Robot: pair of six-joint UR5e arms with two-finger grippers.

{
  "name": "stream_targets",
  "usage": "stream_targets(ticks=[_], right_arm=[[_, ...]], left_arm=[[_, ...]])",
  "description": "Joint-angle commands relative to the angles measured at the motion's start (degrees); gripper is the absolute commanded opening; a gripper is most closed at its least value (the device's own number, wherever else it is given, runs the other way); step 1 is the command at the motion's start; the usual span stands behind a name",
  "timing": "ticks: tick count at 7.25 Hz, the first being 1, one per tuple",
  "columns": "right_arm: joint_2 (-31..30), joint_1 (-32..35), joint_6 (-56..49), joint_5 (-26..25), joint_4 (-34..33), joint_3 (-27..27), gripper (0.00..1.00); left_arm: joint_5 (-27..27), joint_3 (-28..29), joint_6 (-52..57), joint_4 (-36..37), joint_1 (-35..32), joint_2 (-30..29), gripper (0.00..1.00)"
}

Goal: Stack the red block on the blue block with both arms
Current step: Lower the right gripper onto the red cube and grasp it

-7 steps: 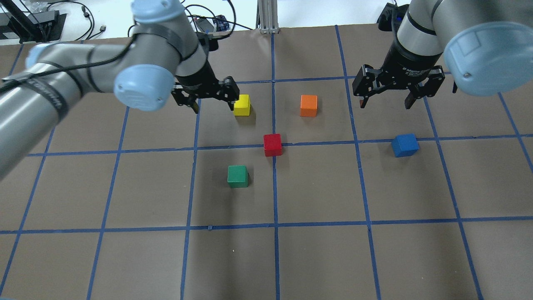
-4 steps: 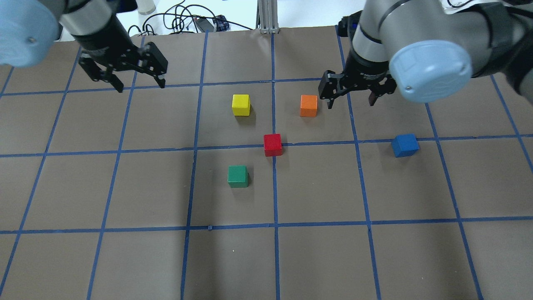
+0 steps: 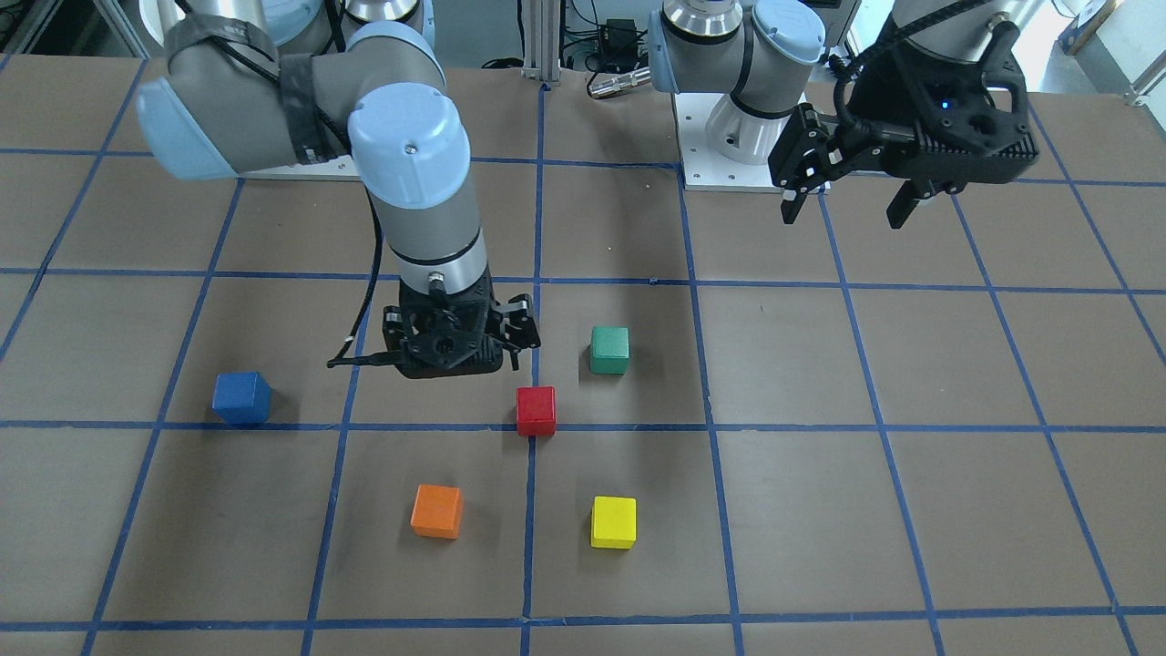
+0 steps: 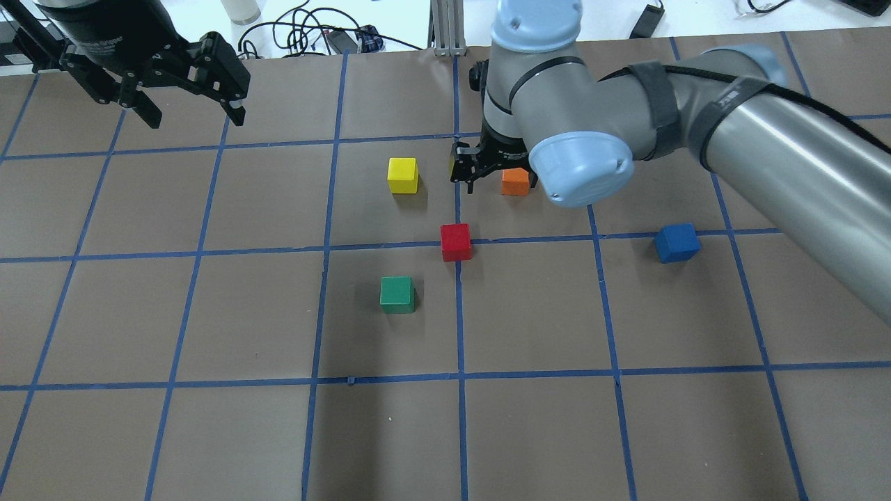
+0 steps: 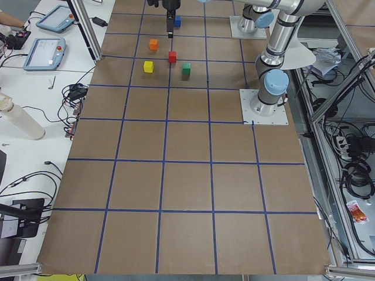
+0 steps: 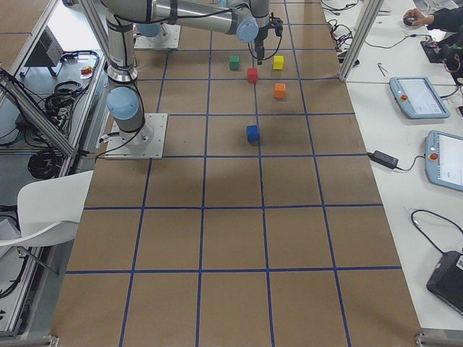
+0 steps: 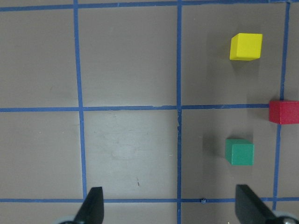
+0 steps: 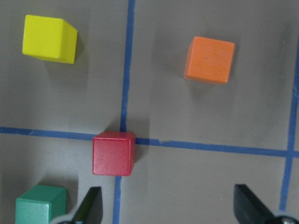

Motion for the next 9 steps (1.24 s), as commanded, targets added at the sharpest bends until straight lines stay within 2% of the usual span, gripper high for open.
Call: stream_targets(ticks=[1, 3, 9], right_arm=[[4.7, 2.9, 1.0, 0.0, -3.6, 0.1, 1.00], [7.4, 3.9, 0.8, 0.1, -3.5, 0.2, 1.00], [13.3, 4.0, 1.2, 0.2, -4.1, -1.3, 1.00]], left_arm=[[-0.7, -1.6, -0.1, 0.3, -0.6, -0.8, 1.00], [-0.4, -5.3, -1.7, 0.8, -0.6, 1.4, 1.00], [-0.5, -6.1, -2.7, 1.2, -0.7, 1.8, 1.00]])
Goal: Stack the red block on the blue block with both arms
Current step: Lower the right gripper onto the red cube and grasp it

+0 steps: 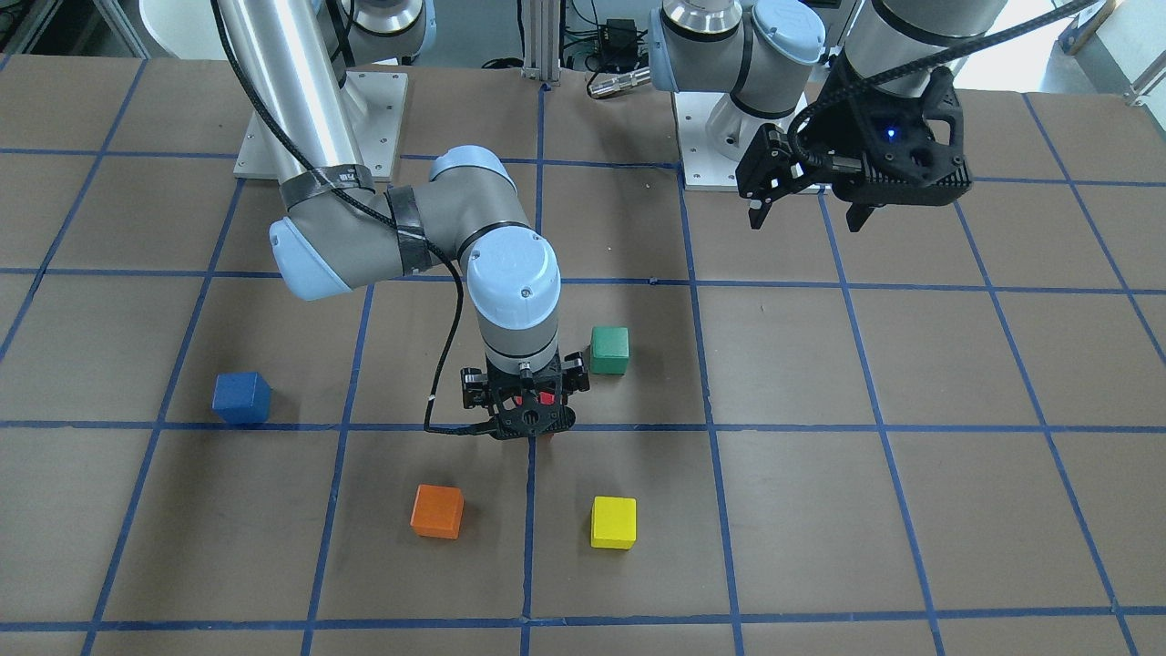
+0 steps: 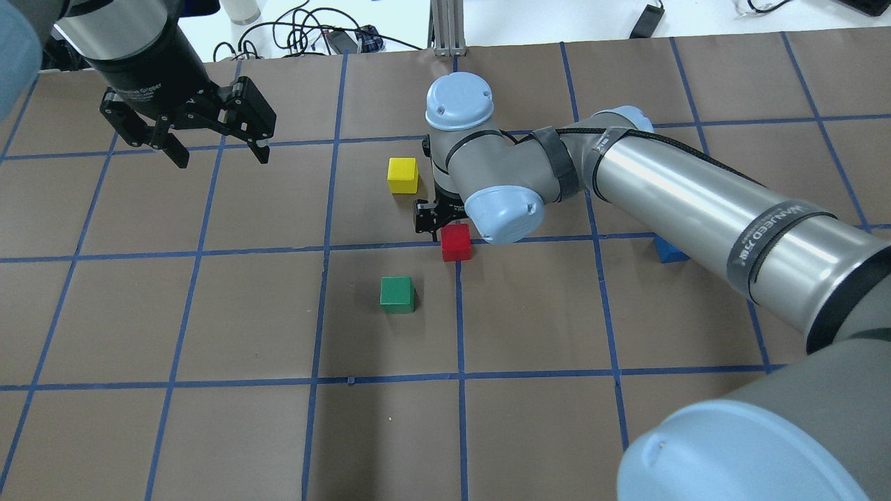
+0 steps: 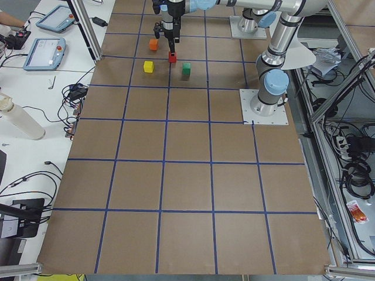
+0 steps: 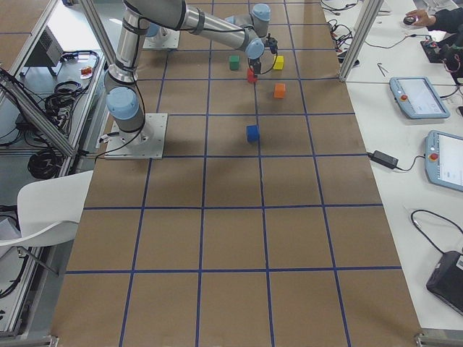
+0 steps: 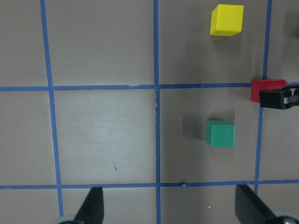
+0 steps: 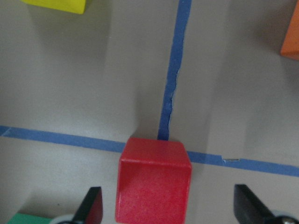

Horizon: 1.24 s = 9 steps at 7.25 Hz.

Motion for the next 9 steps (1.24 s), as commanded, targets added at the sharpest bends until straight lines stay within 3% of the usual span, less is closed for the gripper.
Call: stream_targets(ticks=[1, 2, 3, 4, 5, 6, 9], right_arm=[[1.3, 0.0, 0.2, 0.3, -0.1, -0.2, 1.00], [1.9, 0.0, 0.2, 1.9, -0.1, -0.3, 0.90], [2.0, 0.0, 0.2, 3.0, 0.0, -0.3, 0.40], [1.6, 0.0, 0.2, 2.6, 0.7, -0.2, 0.10], [1.1, -0.1, 0.2, 2.8, 1.0, -0.3, 0.00], [-0.2, -0.1, 0.2, 2.8, 2.5, -0.5, 0.00], [-5.6, -6.2, -0.6, 2.1, 18.8, -8.0, 0.00]], left_arm=[[-0.1, -0.1, -0.1, 0.1, -0.1, -0.1, 1.00], [-0.1, -0.1, -0.1, 0.1, -0.1, -0.1, 1.00], [0.0, -0.1, -0.1, 0.1, -0.1, -0.1, 1.00], [0.0, -0.1, -0.1, 0.0, -0.1, -0.1, 1.00], [-0.1, -0.1, 0.0, 0.0, -0.1, -0.1, 1.00], [0.0, -0.4, 0.1, 0.1, -0.6, -0.2, 1.00], [0.0, -0.5, 0.2, 0.1, -0.9, 0.1, 1.00]])
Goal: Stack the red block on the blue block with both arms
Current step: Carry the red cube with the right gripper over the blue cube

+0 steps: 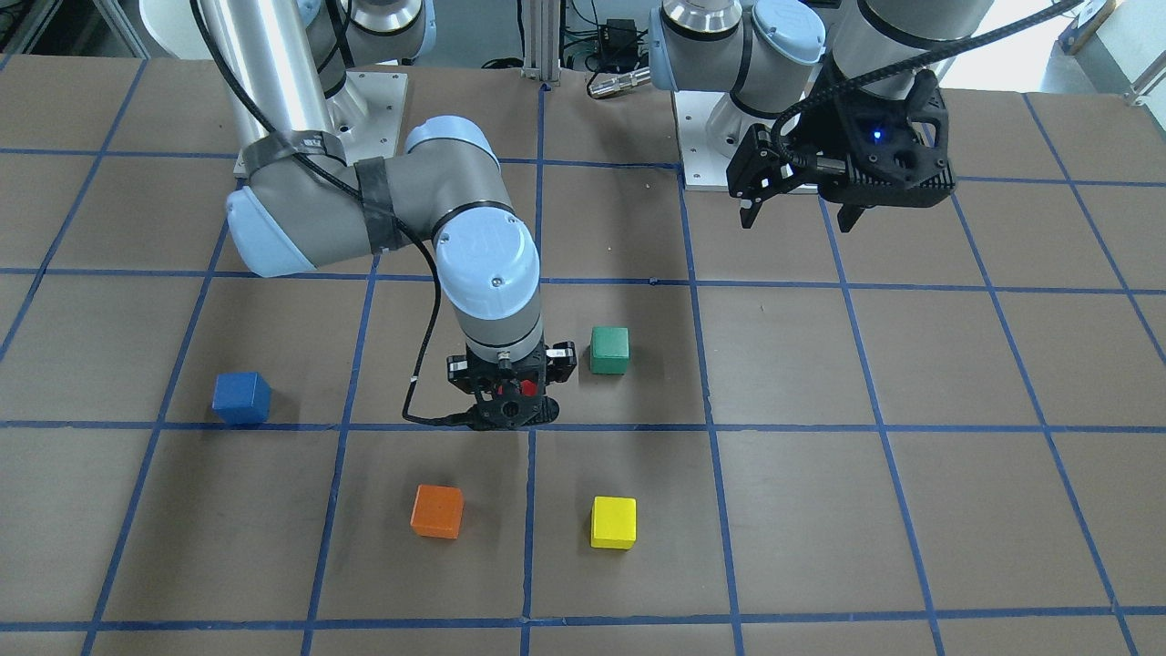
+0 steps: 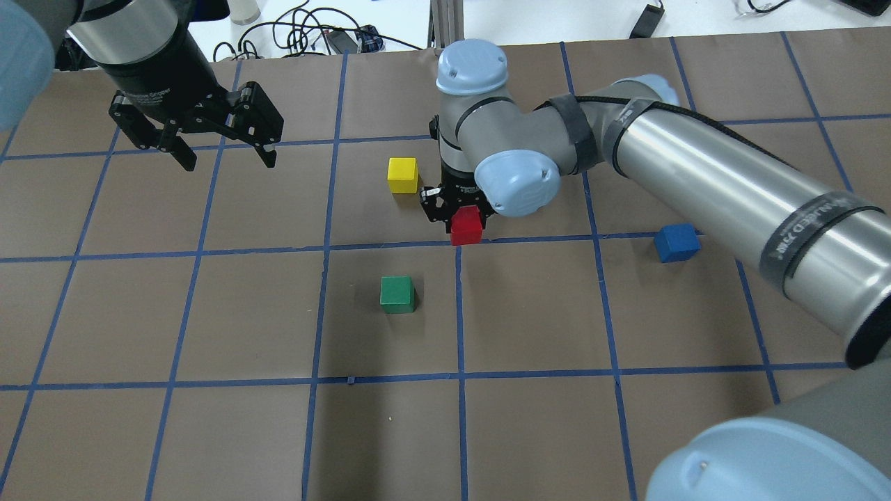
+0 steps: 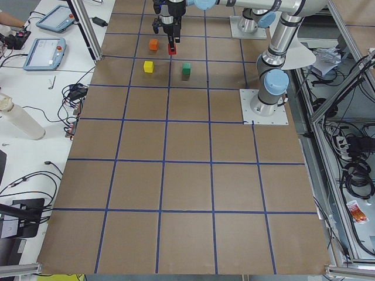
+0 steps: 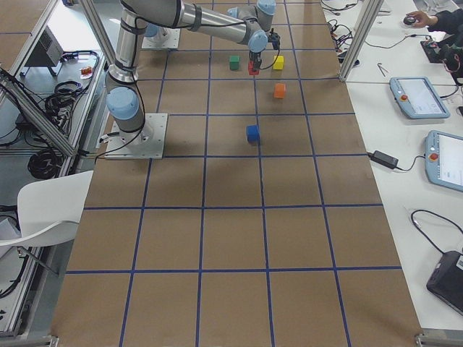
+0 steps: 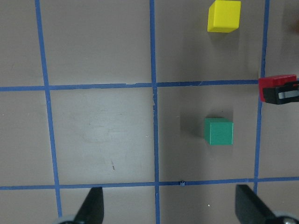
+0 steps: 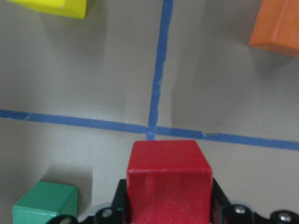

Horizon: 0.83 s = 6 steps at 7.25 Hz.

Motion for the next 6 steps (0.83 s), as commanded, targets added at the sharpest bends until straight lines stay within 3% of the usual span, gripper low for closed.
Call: stream_targets(ticks=[1, 4, 6], right_arm=[[-2.9, -7.0, -0.9, -0.4, 11.3, -4.8, 0.00], [-6.9, -19.6, -12.7, -1.6, 17.3, -4.3, 0.00], [-8.3, -26.7, -22.5, -4.0, 17.7, -0.9, 0.00]], left_arm=[[0.1, -0.2, -0.2, 0.0, -0.2, -0.1, 1.00], [0.1, -0.3, 0.4, 0.0, -0.2, 0.2, 1.00], [0.1, -0.3, 0.2, 0.0, -0.2, 0.2, 1.00]])
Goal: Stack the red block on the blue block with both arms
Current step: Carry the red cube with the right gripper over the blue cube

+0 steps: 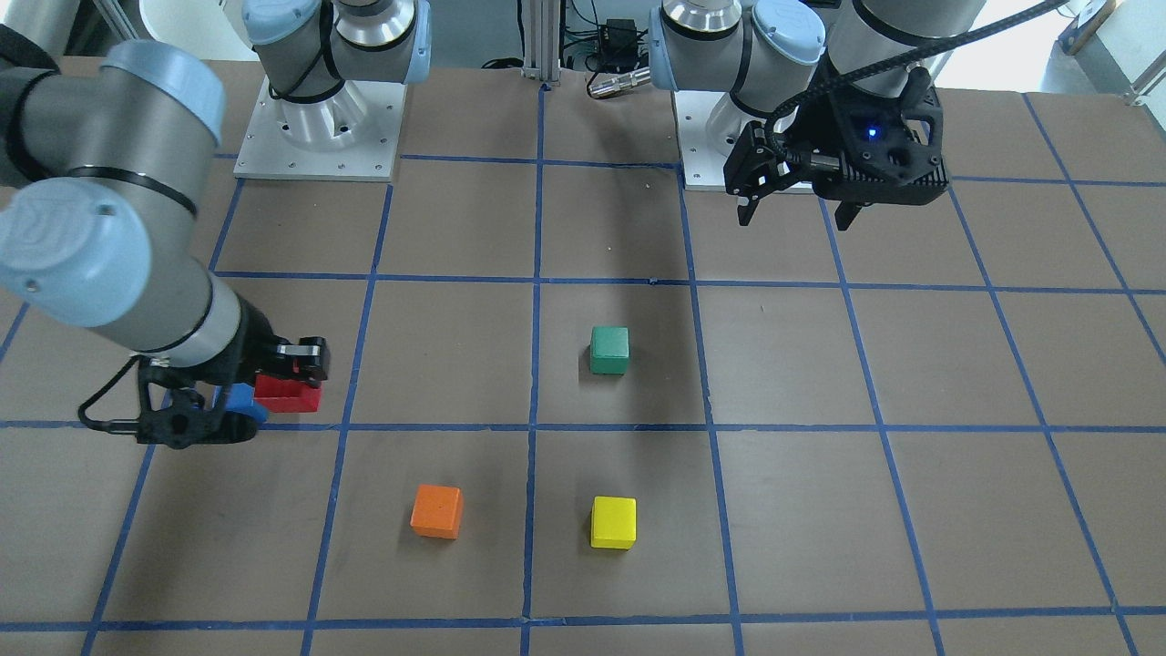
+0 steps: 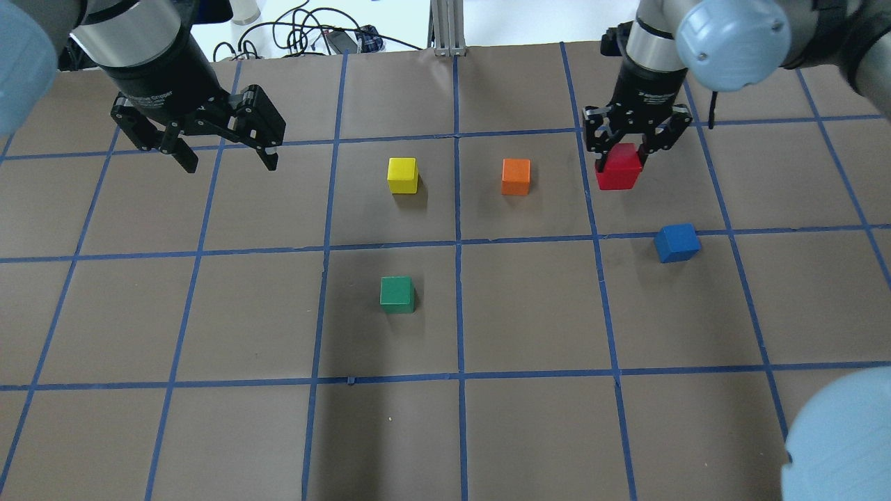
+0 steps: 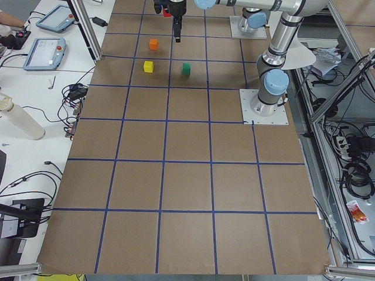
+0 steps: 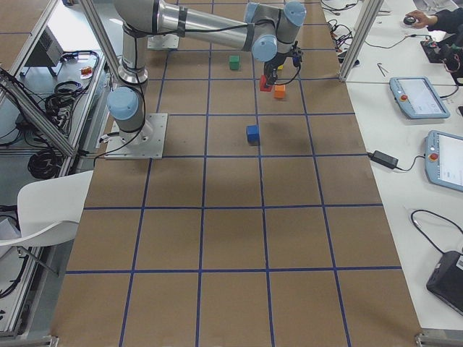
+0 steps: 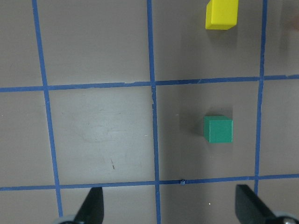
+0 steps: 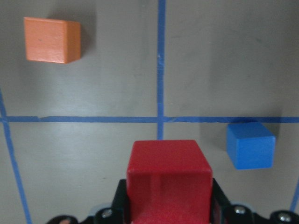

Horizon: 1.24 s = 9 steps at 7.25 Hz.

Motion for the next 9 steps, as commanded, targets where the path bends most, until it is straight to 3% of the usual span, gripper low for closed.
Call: stream_targets(ticks=[1, 4, 7, 9], right_arm=[[-1.0, -7.3, -8.4, -1.3, -0.5, 4.6, 0.00], [-1.0, -9.9, -14.3, -5.0, -2.6, 7.6, 0.00], [-1.1, -10.0, -14.0, -5.0, -10.7, 13.3, 0.00], [-1.1, -10.0, -14.0, -4.9, -11.7, 15.8, 0.00]], left_arm=[[0.0, 0.0, -0.3, 0.0, 0.0, 0.0, 1.00], [0.0, 0.0, -0.4, 0.0, 0.0, 0.0, 1.00], [-0.1, -0.2, -0.4, 2.2, 0.0, -0.1, 1.00], [-0.1, -0.2, -0.4, 2.2, 0.0, -0.1, 1.00]])
